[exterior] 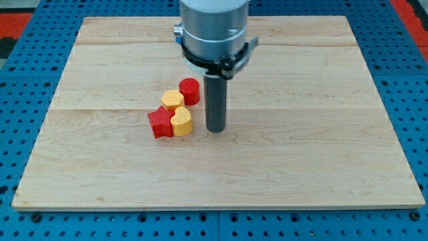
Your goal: Move the yellow heart parallel to the right of the green circle
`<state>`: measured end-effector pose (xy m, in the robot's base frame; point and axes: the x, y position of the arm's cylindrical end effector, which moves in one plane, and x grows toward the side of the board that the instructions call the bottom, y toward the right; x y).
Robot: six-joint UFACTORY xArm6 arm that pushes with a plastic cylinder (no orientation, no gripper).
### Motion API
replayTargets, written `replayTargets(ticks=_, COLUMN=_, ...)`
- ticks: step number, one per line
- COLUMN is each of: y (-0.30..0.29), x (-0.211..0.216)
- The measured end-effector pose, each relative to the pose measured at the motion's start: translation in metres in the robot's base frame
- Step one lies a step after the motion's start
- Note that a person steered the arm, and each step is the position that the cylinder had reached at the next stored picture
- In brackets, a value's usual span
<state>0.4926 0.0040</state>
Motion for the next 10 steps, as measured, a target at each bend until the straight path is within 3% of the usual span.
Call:
replayTargets(ticks=1, y=-0.016, x=0.036)
replayTargets(ticks=2, y=-0.057, x=0.023)
replayTargets(ticks=3, y=-0.058, x=-0.001)
replayTargets(ticks=7, y=-0.06, x=-0.031)
replayTargets(ticks=8, y=-0.067, x=-0.049)
replayTargets(ticks=10, y=-0.053, x=-0.124)
